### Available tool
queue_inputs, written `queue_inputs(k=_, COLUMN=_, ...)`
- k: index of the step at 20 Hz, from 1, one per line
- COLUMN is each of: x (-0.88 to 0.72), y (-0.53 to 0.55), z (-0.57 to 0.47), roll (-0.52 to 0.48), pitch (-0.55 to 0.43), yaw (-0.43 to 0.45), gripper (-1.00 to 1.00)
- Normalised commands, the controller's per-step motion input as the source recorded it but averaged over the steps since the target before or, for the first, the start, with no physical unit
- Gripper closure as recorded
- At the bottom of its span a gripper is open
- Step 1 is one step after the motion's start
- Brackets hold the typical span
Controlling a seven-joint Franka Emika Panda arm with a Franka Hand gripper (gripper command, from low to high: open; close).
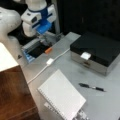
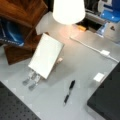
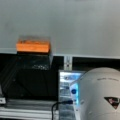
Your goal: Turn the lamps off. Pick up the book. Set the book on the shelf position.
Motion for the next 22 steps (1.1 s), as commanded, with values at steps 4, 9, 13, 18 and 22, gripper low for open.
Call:
queue_inputs(k=4, x=-0.36, y=0.13, z=-0.30, roll=0.038, pitch=-0.230, yaw=-0.076, gripper=-1.00)
queue_inputs(k=9, x=-0.28, y=0.17, z=-0.28, roll=0.074, pitch=-0.229, yaw=-0.071, gripper=-1.00)
queue_inputs(k=13, x=-0.19, y=0.21, z=-0.26, roll=0.073, pitch=-0.231, yaw=-0.059, gripper=-1.00)
queue_inputs(k=18, x=-0.15, y=0.19, z=-0.25, roll=0.046, pitch=-0.203, yaw=-0.072, gripper=1.00)
queue_inputs(k=22, x=-0.12, y=0.15, z=-0.25, roll=0.051, pitch=-0.164, yaw=-0.096, gripper=1.00)
